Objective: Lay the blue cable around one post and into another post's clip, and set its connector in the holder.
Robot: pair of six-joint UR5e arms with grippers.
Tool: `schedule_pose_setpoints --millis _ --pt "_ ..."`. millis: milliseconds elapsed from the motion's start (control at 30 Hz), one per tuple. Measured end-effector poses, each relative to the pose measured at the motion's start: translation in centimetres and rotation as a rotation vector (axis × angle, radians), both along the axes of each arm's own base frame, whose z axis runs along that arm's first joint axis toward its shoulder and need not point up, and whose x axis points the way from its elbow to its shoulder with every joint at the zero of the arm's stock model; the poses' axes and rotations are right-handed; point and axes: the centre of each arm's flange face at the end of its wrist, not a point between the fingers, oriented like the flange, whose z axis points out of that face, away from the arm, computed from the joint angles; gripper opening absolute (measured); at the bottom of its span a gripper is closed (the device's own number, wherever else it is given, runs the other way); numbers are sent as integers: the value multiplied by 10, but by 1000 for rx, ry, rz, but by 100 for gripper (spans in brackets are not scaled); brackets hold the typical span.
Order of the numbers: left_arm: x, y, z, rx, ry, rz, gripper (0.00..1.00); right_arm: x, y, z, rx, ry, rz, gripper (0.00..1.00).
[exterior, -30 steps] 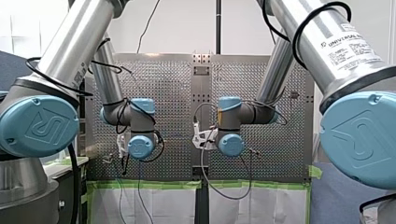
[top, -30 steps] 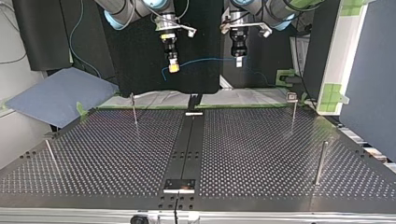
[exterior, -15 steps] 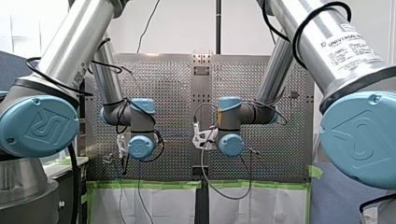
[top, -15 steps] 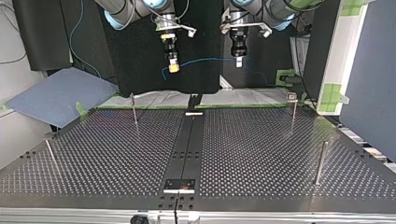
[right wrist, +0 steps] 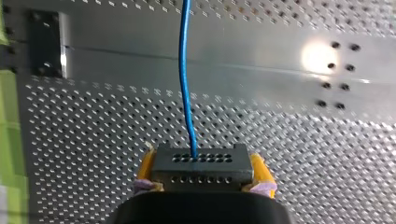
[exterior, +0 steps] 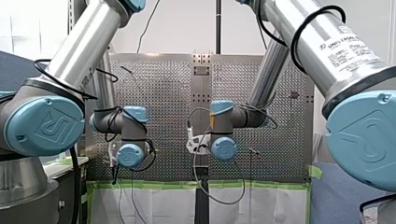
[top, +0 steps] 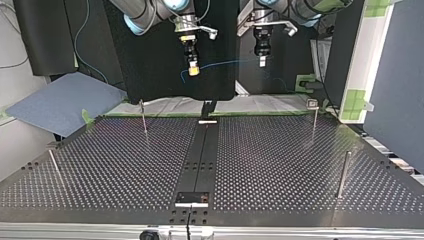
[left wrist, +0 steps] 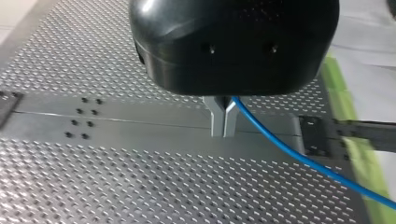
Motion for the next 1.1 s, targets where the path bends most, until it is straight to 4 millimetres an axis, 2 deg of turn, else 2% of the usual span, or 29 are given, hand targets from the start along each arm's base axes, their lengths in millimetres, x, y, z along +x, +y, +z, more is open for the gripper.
schedule_pose_setpoints --millis 267,567,633,767,1100 --pt "-4 20 -23 11 38 0 0 1 9 -32 50 62 -10 0" --pt "3 27 -42 6 40 -27 0 1 9 -36 56 67 -10 0" --pt "8 26 -42 12 32 -24 0 4 6 -32 48 48 -7 0" --pt "19 21 -35 24 6 -13 0 19 -4 -7 15 -31 -3 0" --pt "59 15 -2 -45 -73 72 0 30 -9 42 -3 -107 4 0"
